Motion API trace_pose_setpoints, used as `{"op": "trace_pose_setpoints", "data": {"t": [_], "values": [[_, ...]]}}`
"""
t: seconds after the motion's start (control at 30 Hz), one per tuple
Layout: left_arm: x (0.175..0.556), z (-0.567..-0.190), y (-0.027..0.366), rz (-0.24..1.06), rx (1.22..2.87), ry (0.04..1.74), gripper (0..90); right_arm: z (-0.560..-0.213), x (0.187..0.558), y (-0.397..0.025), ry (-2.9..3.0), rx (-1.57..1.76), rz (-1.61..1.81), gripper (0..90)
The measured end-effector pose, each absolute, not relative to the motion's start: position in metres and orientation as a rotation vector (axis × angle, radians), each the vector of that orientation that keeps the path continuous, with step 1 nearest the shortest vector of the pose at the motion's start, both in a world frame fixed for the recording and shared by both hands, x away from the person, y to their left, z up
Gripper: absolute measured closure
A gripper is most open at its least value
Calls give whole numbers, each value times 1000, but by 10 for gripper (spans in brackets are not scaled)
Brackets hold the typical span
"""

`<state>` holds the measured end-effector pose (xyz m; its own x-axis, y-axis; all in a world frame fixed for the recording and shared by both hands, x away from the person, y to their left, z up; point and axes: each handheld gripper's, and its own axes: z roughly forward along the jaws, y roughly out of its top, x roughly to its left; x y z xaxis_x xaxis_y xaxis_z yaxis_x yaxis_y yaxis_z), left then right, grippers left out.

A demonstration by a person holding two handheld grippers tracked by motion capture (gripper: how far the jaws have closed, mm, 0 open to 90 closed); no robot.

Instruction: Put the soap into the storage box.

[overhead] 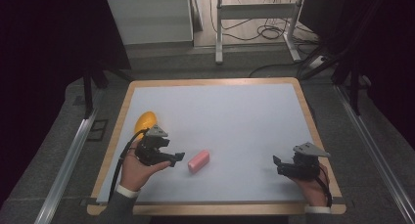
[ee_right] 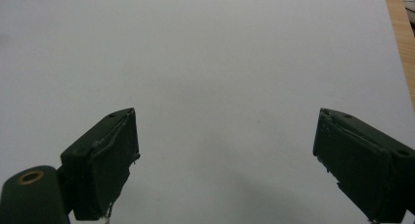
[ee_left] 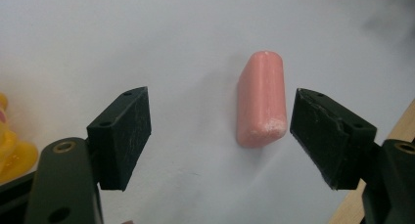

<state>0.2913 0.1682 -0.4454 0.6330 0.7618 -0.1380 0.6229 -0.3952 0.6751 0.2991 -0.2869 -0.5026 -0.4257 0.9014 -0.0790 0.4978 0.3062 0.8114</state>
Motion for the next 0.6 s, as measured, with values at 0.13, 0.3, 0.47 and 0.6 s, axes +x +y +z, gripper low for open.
{"op": "trace_pose_setpoints", "data": {"t": [0.13, 0.3, 0.47, 0.6], "values": [[293, -446, 165, 236, 2142, 1070, 235, -503, 299, -286, 2045, 1240, 983, 94], [295, -448, 158, 228, 2160, 1059, 235, -504, 299, -285, 2045, 1239, 979, 94], [298, -450, 150, 224, 2191, 1046, 235, -503, 299, -285, 2039, 1234, 975, 94], [300, -452, 143, 220, 2214, 1041, 235, -504, 300, -285, 2042, 1234, 972, 94]]}}
